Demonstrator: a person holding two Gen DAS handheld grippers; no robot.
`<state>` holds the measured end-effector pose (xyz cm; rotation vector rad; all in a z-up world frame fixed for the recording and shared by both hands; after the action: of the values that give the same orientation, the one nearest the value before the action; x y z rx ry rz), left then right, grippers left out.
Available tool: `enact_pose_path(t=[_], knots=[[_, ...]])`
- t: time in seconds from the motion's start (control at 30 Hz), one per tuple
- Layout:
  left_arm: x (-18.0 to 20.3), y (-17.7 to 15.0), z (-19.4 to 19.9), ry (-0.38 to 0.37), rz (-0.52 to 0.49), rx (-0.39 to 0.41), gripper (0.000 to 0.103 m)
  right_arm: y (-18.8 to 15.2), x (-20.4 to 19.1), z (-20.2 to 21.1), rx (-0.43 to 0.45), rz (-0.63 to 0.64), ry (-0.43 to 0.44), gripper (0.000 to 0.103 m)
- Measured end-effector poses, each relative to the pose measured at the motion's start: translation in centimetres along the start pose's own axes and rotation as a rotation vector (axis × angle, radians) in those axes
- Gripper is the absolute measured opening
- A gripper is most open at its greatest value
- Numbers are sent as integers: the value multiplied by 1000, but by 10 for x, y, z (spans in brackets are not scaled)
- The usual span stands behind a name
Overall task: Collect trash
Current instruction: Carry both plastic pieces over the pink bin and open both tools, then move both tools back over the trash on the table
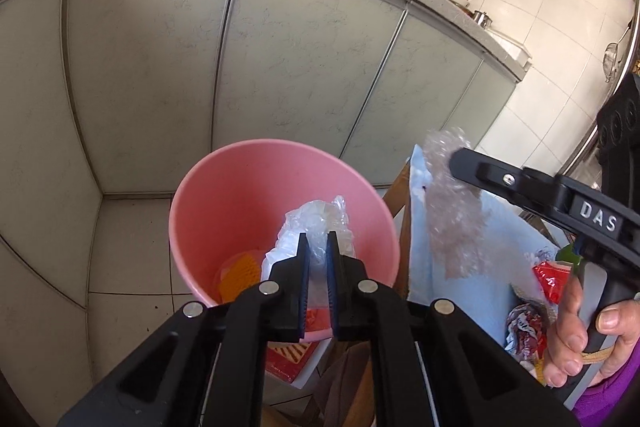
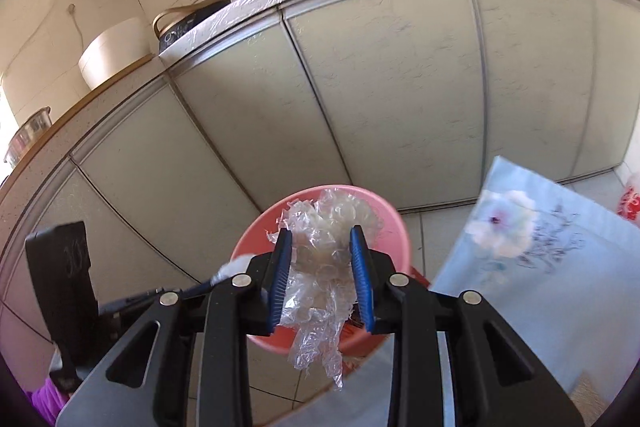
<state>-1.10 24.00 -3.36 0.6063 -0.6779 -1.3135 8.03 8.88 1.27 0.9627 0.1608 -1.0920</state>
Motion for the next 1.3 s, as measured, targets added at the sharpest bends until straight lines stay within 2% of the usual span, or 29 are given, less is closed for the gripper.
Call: enact_pose_path(t=[0.13, 0.23, 0.37, 0.6, 0.9, 1.3], knots=[[-2, -2, -5, 16, 8, -19, 17, -5, 5, -30, -75, -20, -31, 38], [-6, -2, -5, 14, 20, -10, 22, -7, 11, -35, -86, -26, -40, 39], [-7, -1, -4, 17, 15, -8, 22, -7, 19, -26, -79, -25, -47, 39], [7, 0, 5, -10, -11, 10, 22, -19, 38, 26, -33, -16, -76, 39], [54, -5, 5, -89, -107, -12, 22, -63, 67, 103, 25, -47, -107, 39], [91, -2, 13, -166, -172, 7, 22, -98, 92, 141, 51, -120, -147, 39]])
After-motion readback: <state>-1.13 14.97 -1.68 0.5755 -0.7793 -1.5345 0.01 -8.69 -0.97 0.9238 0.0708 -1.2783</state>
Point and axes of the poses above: each gripper's, at about its wrist camera, not at the fingertips, and z roughly against the way its jaws point, x to its right, y to its top, the point moved 4 cm from there along -z, roughly the way its jaws point, and after that the axes turned 15 degrees about -z, right-handed, at the moved point
